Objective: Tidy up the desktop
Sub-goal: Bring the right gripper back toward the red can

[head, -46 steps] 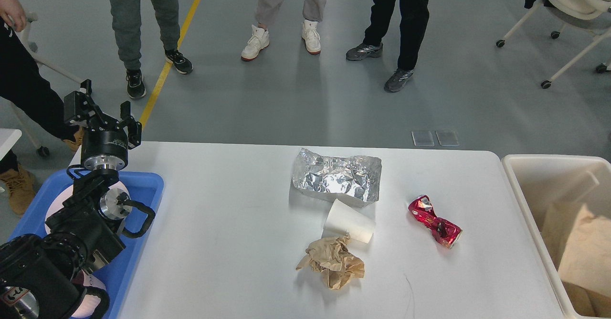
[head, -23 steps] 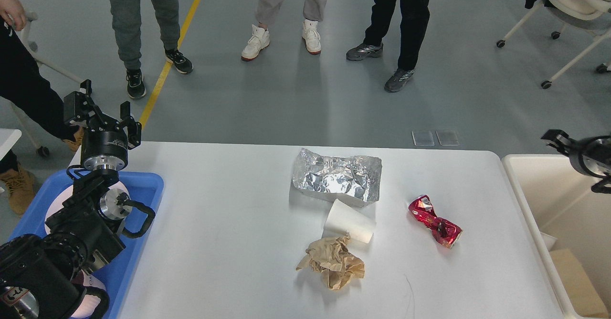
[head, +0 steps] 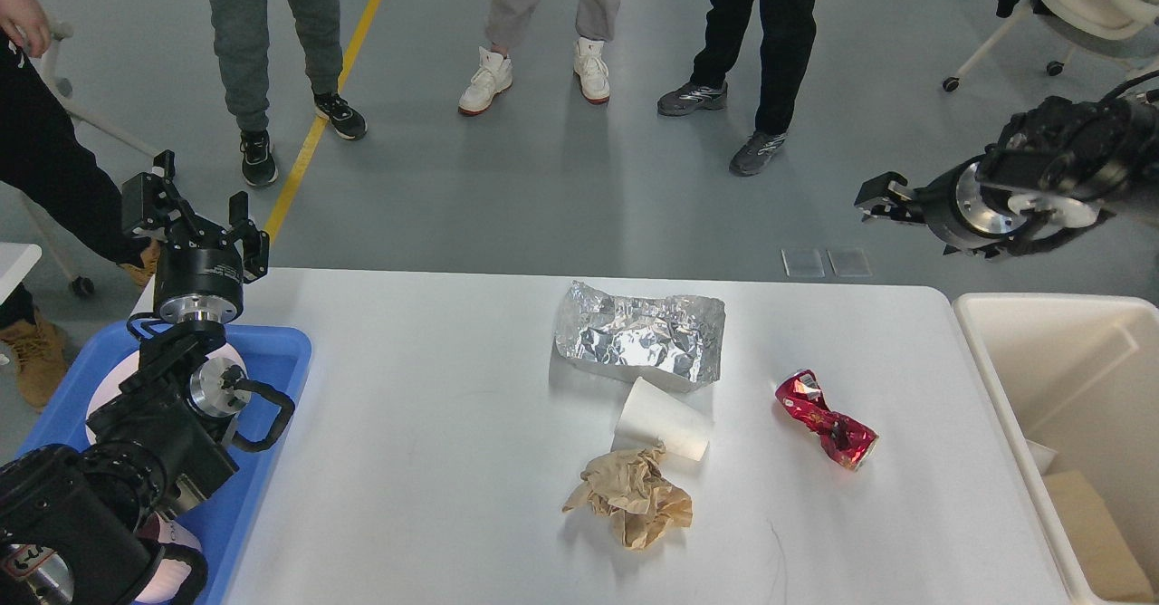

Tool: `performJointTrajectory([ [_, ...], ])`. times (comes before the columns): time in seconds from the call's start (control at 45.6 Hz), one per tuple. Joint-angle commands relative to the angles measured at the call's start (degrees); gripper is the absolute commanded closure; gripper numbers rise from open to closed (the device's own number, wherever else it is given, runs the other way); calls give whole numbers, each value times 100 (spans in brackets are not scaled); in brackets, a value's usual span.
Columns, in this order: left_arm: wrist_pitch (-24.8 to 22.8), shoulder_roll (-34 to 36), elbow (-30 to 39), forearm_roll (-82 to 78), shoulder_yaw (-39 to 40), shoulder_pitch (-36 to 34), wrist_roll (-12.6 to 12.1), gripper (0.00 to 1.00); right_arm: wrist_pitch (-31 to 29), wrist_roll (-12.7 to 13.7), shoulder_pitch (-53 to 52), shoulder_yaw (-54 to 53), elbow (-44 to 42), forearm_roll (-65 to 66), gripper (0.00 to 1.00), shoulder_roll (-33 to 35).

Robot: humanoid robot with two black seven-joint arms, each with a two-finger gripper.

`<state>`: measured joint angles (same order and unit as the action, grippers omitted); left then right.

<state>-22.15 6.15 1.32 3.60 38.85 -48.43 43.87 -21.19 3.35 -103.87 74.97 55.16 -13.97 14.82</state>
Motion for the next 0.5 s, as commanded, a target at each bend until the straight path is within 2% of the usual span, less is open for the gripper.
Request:
performJointTrajectory([
  [0.0, 0, 0, 0, 0, 0, 0, -1, 4, -806, -1, -739, -18, 451, 0, 0, -76],
  [0.241, 0, 0, 0, 0, 0, 0, -1, 4, -2529, -1, -1725, -9, 786, 0, 0, -243],
  [0.329, 0, 0, 0, 0, 0, 0, -1, 4, -2548, -1, -1699, -18, 751, 9, 0, -261],
  [0.482, 0, 0, 0, 0, 0, 0, -1, 4, -2065, -1, -1321, -18, 733, 61, 0, -261],
])
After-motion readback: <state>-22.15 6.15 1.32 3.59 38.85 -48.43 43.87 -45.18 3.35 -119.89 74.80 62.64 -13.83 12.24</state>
